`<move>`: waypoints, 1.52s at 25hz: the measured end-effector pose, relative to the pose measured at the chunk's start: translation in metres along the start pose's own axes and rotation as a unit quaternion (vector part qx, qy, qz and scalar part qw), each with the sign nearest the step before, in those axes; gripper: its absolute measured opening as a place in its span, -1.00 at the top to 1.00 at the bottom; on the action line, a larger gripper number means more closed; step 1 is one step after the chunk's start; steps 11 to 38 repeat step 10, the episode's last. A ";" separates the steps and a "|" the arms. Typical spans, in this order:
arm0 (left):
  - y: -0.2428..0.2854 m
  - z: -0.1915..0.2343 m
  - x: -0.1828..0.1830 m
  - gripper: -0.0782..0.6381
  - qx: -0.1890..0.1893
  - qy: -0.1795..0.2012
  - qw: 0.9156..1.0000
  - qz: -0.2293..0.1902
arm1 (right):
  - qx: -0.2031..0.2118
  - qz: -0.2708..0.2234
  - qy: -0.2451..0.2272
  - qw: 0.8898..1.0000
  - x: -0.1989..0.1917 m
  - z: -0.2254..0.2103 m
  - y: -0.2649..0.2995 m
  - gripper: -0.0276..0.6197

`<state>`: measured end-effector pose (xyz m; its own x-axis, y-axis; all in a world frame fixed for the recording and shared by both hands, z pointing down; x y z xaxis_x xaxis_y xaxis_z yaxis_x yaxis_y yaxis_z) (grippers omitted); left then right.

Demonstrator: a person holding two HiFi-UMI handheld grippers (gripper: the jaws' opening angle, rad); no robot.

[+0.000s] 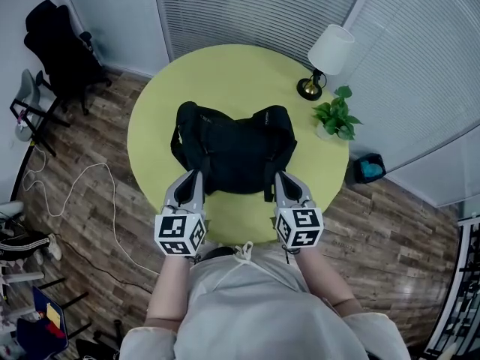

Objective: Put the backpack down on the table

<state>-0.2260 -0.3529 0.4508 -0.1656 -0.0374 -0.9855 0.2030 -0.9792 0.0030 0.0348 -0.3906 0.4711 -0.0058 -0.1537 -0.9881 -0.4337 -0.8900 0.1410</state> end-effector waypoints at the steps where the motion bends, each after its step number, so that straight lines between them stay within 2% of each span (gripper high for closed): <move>1: 0.001 0.002 0.001 0.76 0.004 -0.005 1.000 0.001 | -0.002 -0.001 -0.004 1.000 0.001 0.000 0.001 0.91; 4: -0.001 0.006 0.000 0.76 0.010 -0.019 1.000 0.003 | -0.006 -0.003 -0.012 1.000 0.003 0.000 0.004 0.92; 10: 0.002 0.009 0.000 0.76 0.007 -0.006 1.000 -0.004 | -0.006 0.002 -0.009 1.000 0.001 0.005 0.008 0.91; 38: 0.002 0.009 0.000 0.76 0.007 -0.006 1.000 -0.004 | -0.006 0.002 -0.009 1.000 0.001 0.005 0.008 0.91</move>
Point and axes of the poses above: the fingertips, and each gripper's own axes: y forward along the fingers, z to its left, x out of its top, the point moved 8 cm from there along -y, backward along the fingers, and after that the axes turned 12 degrees about -z, right-handed, at the moved point
